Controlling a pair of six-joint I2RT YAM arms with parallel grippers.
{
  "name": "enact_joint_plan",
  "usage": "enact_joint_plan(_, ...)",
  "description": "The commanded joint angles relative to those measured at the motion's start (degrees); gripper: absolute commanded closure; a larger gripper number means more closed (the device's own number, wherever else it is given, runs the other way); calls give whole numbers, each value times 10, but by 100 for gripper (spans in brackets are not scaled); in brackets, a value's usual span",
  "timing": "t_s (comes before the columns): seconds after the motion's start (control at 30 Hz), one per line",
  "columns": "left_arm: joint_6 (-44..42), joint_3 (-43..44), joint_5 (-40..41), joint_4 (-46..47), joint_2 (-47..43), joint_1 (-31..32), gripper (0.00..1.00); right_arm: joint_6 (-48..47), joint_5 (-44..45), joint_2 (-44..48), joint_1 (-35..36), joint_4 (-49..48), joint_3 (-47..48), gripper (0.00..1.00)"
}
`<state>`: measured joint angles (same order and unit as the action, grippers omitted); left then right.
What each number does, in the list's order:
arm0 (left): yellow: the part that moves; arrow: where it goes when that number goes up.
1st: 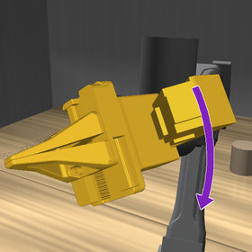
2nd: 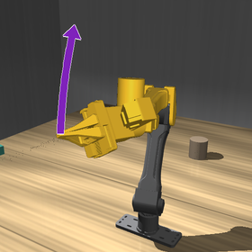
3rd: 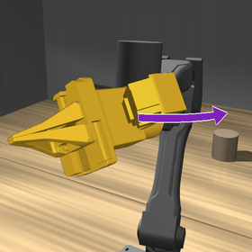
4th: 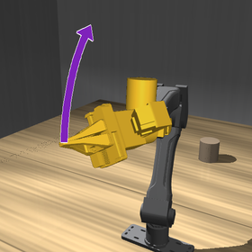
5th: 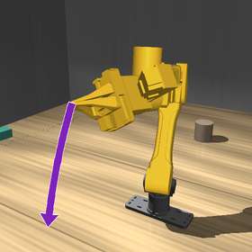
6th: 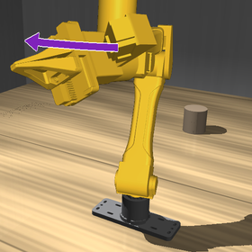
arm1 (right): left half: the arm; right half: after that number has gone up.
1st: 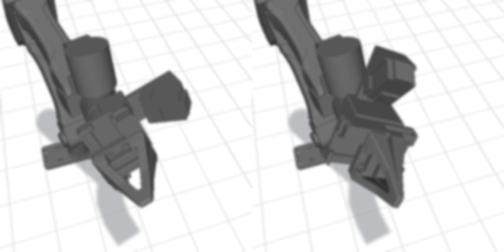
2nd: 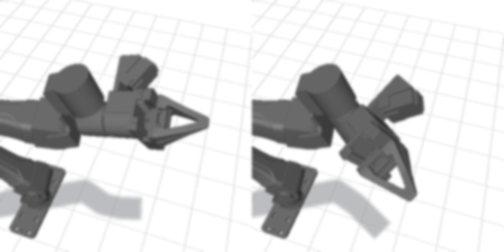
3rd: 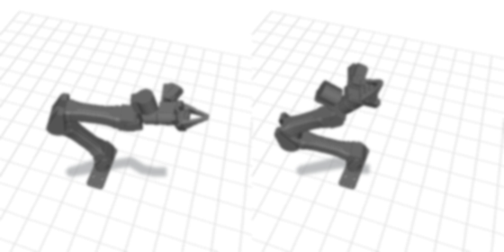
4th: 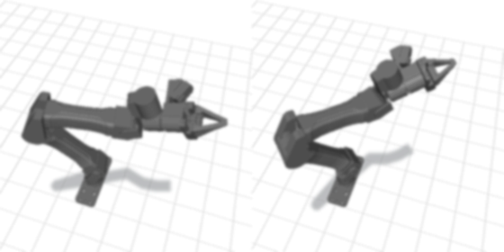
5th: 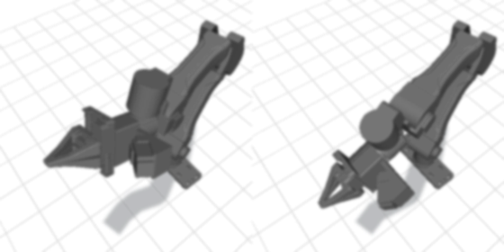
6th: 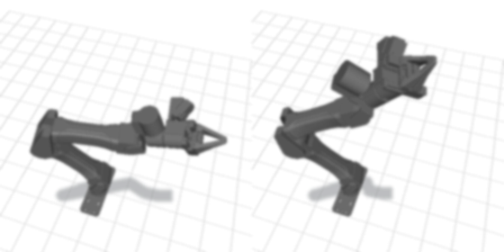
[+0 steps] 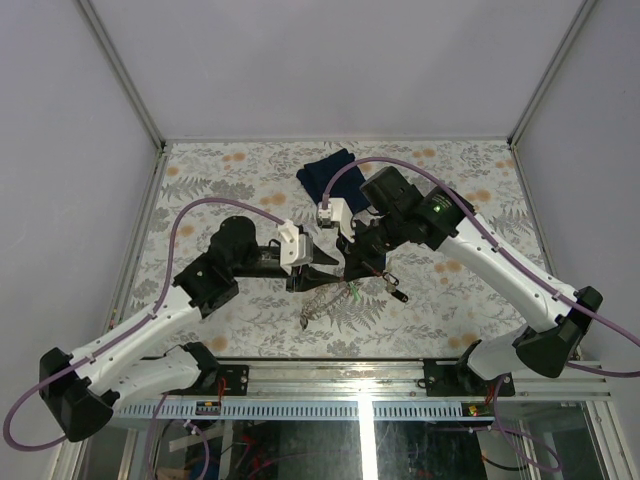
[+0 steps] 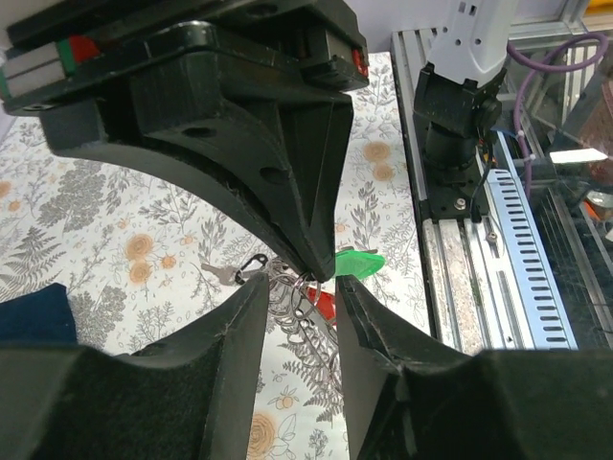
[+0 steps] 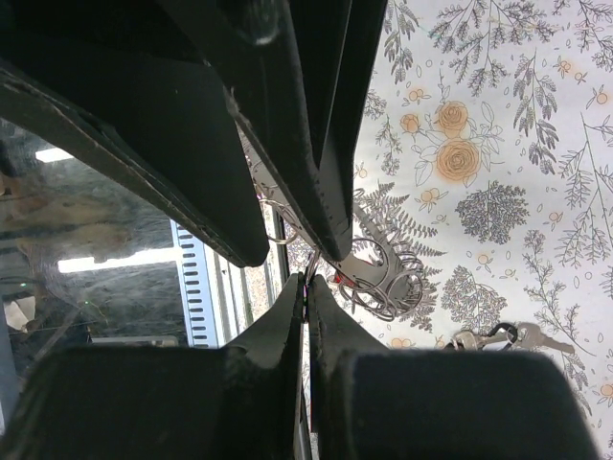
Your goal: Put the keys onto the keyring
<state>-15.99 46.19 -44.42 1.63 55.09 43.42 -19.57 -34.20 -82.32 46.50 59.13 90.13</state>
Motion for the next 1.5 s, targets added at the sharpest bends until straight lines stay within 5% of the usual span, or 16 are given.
enact_joint_plan(0.0,-43,37,-28,-59,10,2,65,-8,-28,30,6,-26,2,100)
enact_joint_plan(1.27,-89,76,-44,-132,45,3,77,4,-31,38,12,-52,-7,100)
enact_joint_plan(1.47,-90,81,-48,-134,49,2,90,8,-30,38,13,-55,-8,100)
